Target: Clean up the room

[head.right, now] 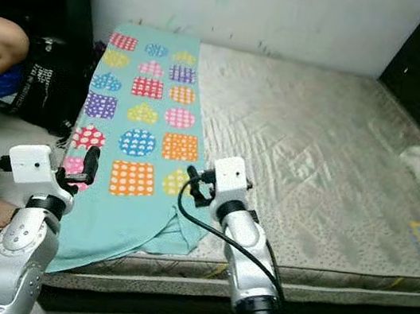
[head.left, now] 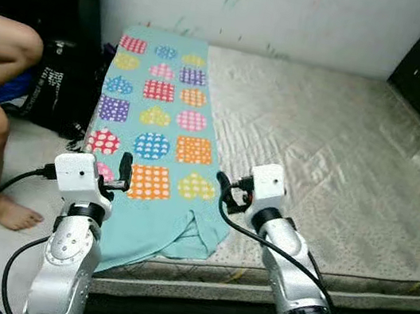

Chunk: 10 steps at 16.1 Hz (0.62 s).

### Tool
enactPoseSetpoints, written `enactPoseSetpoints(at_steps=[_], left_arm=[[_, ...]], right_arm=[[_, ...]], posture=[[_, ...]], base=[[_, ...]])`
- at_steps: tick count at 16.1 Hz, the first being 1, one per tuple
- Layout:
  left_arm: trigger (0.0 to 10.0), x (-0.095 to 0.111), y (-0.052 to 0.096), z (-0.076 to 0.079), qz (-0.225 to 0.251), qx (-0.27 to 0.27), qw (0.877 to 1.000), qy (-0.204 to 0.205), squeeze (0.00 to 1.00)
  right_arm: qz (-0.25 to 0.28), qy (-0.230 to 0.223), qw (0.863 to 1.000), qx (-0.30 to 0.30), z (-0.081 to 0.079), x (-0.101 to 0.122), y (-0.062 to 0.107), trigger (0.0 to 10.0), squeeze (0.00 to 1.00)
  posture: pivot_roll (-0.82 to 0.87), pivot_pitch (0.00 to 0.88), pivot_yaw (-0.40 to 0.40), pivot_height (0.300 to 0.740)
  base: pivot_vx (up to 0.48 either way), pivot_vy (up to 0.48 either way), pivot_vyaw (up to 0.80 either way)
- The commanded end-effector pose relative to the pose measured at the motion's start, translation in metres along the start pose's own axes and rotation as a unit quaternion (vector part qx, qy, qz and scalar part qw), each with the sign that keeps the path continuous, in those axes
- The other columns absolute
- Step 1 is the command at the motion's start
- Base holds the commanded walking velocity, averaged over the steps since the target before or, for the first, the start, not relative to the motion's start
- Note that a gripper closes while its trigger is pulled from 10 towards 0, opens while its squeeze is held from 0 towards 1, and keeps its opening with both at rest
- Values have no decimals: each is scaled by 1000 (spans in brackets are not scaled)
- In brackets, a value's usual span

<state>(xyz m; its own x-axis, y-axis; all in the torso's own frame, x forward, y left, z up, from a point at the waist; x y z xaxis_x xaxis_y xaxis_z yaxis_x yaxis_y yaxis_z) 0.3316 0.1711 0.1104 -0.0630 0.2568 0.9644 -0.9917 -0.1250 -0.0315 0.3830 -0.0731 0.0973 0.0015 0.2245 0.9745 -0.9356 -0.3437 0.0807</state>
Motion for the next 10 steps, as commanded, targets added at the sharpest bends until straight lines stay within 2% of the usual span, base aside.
enactPoseSetpoints(at_steps=[1, 2, 6, 8, 10], left_arm=[[10000, -2, 0, 6, -5, -10, 1000, -7, 0], [10000, -3, -2, 9, -10, -23, 1000, -11, 0], [10000, -2, -12, 25, -16, -55, 998, -12, 0], [10000, 0, -11, 36, -15, -76, 997, -16, 0], [10000, 4, -9, 39, -11, -80, 997, -17, 0]], right_arm=[[15, -4, 999, -28, 13, 6, 1, 10000, 0], [20, -7, 999, -42, 18, 8, 1, 10000, 0], [24, -10, 995, -91, 40, 4, 10, 10000, 0], [25, -12, 994, -109, 47, 1, 17, 10000, 0], [28, -11, 993, -112, 49, 2, 21, 10000, 0]], posture=[[66, 0, -41, 740], [47, 0, -5, 740], [-5, 0, 58, 740], [-13, 0, 58, 740], [-9, 0, 45, 740]], base=[[0, 0, 0], [0, 0, 0], [0, 0, 0], [0, 0, 0], [0, 0, 0]])
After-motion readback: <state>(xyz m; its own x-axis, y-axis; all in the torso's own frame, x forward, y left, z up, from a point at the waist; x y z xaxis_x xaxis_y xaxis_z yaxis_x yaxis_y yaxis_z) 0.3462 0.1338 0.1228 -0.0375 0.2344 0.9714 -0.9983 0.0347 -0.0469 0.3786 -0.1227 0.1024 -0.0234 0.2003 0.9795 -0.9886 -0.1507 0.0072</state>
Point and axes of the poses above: a point about 5 cm out from each wrist's last joint towards the gripper, its own y axis pointing back from the gripper into the wrist, its own x axis along the axis of the wrist's last joint, z = x × y, the point moved 6 cm from there along -y, pointing out of the wrist towards the gripper, and after that the axes turned 7 degrees about y, right-handed, at the moved point
